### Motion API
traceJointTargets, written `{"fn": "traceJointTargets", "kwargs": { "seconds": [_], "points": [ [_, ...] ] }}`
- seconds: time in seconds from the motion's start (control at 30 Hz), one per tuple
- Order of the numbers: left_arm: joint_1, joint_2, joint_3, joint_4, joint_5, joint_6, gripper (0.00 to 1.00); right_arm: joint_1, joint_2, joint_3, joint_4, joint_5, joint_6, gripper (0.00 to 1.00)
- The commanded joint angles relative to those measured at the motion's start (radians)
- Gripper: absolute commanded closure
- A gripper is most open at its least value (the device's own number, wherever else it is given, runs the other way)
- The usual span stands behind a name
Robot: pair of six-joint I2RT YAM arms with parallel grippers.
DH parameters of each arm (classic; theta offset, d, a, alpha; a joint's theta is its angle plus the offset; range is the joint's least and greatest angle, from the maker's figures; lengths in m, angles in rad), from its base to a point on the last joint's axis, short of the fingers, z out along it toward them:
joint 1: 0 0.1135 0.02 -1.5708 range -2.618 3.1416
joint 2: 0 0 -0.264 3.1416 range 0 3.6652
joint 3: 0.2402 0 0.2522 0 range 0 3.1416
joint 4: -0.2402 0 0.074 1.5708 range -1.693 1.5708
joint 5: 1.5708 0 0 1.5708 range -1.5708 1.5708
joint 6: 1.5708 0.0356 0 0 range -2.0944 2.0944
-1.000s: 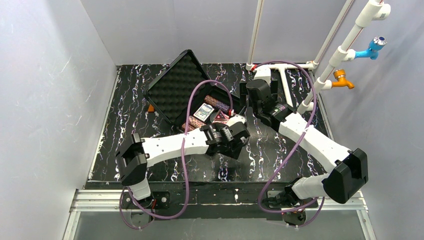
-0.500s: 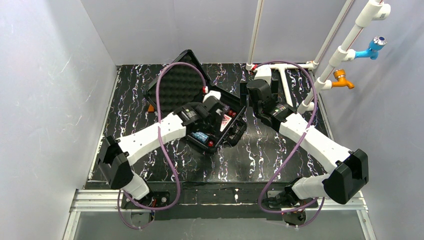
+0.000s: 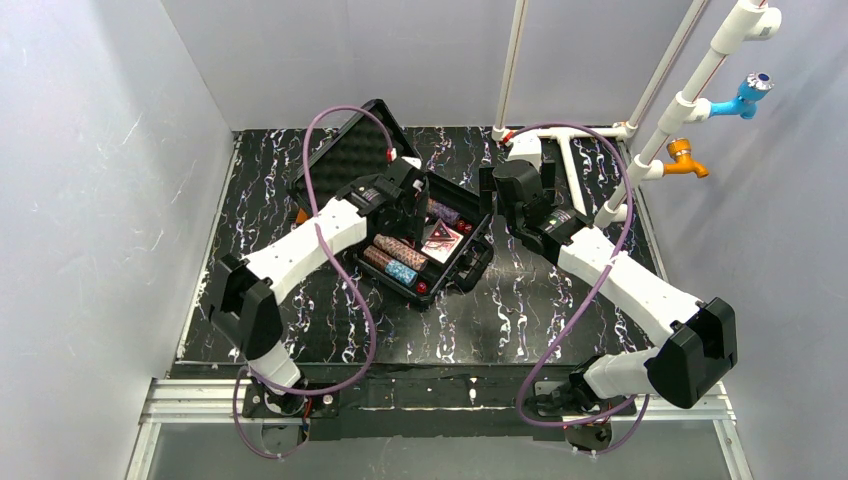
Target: Pack up texas hold em set
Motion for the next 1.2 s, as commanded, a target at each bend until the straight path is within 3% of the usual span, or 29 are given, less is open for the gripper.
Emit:
{"fn": "traceJointTargets", "kwargs": {
  "seconds": [0.0, 0.47, 1.17],
  "points": [
    [0.028, 0.068, 0.088, 0.007, 0.039, 0.043, 0.46, 0.001, -0.024, -0.001, 0.047, 0.001, 0.015, 0.02],
    [0.103, 0.254, 0.234, 0.008, 0.091, 0.078, 0.46, 0.001, -0.017, -0.005, 0.053, -0.012, 0.017, 0.02],
    [0.134, 0.399, 0.324, 0.008, 0.125, 0.137, 0.46, 0.000, -0.012, -0.017, 0.065, -0.020, 0.016, 0.00]
  ]
}}
